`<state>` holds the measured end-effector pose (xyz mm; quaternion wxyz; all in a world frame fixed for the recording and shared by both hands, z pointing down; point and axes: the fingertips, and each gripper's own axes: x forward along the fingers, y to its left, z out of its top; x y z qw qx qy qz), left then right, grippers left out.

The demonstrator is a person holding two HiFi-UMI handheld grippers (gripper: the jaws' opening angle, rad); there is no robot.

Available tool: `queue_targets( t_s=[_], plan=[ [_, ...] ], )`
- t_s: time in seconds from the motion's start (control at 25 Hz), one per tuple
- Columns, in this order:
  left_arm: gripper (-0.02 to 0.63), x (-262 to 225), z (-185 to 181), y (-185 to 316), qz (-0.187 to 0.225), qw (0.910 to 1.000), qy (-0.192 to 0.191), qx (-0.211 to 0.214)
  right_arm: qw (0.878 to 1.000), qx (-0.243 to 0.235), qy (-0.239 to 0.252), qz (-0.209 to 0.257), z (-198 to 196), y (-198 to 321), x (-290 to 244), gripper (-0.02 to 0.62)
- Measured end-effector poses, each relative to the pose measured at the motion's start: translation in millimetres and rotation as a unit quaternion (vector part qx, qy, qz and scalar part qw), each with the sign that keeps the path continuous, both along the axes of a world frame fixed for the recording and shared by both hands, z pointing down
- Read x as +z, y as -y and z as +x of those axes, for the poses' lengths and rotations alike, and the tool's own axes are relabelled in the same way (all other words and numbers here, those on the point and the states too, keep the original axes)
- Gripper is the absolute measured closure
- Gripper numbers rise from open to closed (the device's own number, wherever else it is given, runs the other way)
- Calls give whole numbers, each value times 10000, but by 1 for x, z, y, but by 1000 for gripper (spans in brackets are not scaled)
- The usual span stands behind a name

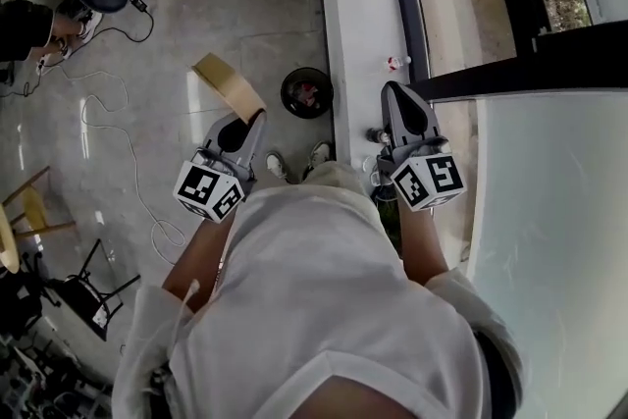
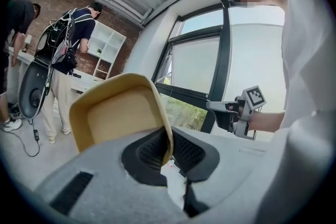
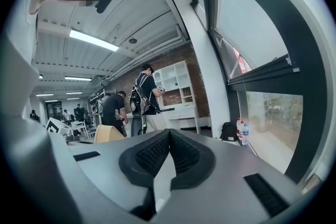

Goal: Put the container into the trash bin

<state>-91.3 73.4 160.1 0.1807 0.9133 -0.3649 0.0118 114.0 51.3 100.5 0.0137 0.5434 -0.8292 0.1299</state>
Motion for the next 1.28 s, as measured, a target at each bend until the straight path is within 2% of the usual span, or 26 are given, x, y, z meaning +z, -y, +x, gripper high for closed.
queue_targets(
  t_s=[0.28,0.68,0.88,1.08,1.28],
  plan=[
    [583,46,30,11,-376,9987,337,-27,9976,-429,34,-536,13,30,59,594],
    [583,160,56,31,-778,9901,1038,528,9919,-628,131,-1094,-3,60,141,594],
    [583,226,55,49,-1033,9842,1262,694,9867,-634,102,-1492,-11,62,191,594],
    [583,299,75,53,-1122,9744,1470,1277,9839,-597,129,-1682,-15,71,241,594],
    [583,356,98,50,-1465,9632,1580,1606,9817,-528,193,-1818,-17,74,271,594]
  ],
)
